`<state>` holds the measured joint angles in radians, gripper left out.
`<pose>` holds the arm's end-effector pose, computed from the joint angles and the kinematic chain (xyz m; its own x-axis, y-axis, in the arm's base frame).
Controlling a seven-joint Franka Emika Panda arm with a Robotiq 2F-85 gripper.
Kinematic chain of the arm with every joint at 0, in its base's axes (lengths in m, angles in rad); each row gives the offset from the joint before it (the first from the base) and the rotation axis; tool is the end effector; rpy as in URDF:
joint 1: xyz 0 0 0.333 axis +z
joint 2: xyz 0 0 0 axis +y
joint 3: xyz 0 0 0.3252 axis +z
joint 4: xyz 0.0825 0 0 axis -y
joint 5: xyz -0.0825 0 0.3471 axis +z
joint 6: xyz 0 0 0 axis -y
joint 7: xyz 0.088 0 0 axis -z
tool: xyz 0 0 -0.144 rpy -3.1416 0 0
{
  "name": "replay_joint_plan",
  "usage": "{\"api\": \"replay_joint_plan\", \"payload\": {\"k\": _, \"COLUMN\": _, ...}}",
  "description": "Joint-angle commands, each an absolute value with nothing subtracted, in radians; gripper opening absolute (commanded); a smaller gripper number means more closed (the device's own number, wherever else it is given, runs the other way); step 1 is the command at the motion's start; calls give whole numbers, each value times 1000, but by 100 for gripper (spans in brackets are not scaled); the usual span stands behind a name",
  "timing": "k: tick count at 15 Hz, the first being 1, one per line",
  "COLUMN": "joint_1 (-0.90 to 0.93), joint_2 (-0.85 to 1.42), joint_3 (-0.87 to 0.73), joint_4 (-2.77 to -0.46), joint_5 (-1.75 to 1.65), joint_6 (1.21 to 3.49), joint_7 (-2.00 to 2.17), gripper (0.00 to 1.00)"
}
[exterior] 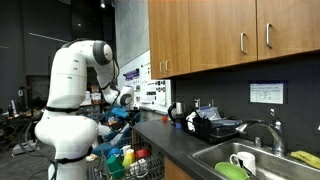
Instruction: Put the blue bowl on the counter.
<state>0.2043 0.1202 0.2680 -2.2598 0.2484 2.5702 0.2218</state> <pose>0.4754 0.2430 0.3293 0.9921 0.0345 0.1203 0.0620 -0.9704 -0.2333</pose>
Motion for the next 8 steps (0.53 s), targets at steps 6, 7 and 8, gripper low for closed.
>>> {"api": "replay_joint_plan", "payload": {"k": 6, "joint_1": 276, "joint_2": 280, "joint_3": 294, "joint_4": -2097, "joint_5": 301, "joint_6": 2517, "joint_7": 271, "gripper": 100}}
{"api": "replay_joint_plan", "payload": {"k": 7, "joint_1": 283, "joint_2": 283, "joint_3": 294, "joint_4": -2092, "joint_5": 298, "joint_6": 2502, "joint_7": 287, "gripper": 100}}
{"api": "replay_joint_plan", "payload": {"k": 8, "joint_1": 293, "joint_2": 286, "joint_3": 290, "joint_4": -2089, "joint_5": 292, "joint_6": 2492, "joint_7": 312, "gripper": 100}}
